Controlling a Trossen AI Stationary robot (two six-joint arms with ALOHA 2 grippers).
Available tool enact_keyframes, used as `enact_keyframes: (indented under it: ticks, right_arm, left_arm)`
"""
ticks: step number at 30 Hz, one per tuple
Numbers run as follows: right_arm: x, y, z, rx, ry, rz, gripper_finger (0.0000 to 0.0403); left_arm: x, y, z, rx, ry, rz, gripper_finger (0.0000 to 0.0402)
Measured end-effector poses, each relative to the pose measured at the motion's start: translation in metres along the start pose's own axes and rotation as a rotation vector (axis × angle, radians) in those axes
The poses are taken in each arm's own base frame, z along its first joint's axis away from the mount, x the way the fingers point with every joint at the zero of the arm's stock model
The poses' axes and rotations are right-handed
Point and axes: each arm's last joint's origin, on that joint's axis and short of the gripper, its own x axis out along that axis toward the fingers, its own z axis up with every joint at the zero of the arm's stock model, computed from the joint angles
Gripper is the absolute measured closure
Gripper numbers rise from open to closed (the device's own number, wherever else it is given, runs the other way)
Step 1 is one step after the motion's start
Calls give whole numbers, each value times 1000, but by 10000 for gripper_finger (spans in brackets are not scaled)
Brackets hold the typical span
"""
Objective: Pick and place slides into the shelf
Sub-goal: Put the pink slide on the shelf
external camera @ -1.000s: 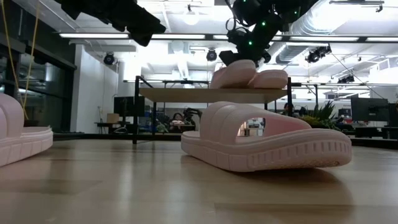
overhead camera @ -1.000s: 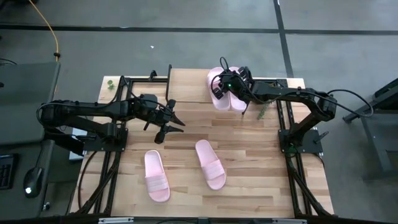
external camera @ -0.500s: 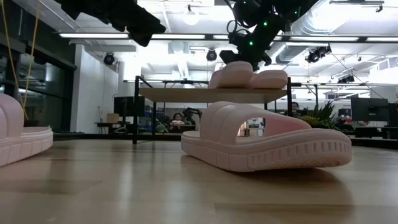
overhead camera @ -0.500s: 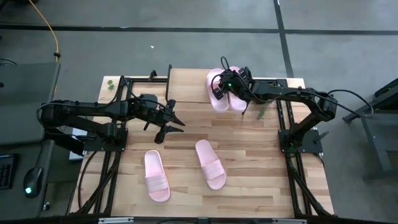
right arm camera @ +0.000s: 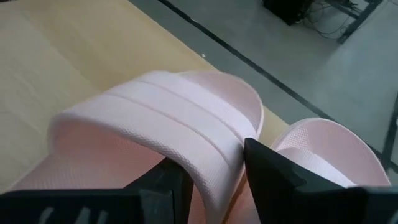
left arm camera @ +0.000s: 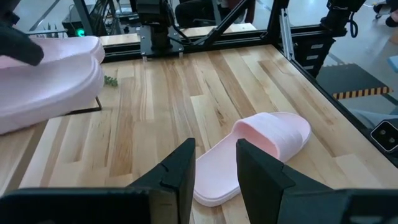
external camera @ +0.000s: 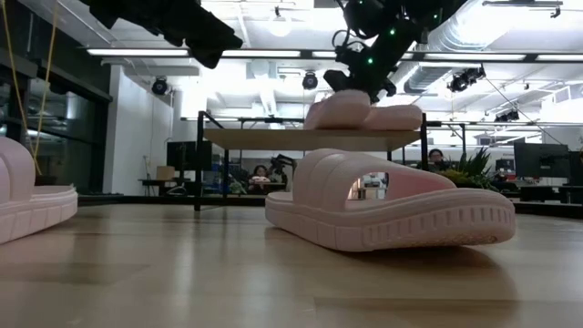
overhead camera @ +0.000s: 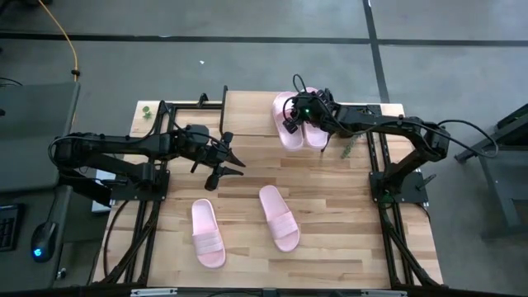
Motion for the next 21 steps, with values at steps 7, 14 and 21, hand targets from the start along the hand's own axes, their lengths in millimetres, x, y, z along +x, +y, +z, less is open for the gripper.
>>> enact_keyframes:
  ticks: [7,14,21]
  right_arm:
    - [-16,-7,4,-24,-11,21,279]
    - [-19,-9,2,-26,13,39,249]
    - [-18,-14,3,22,3,-37,196]
  left_arm:
    - [0,0,0,-6,4,-1,300]
    - [0,0,0,-13,3,-1,300]
    - [0,0,0,-14,2,-1,300]
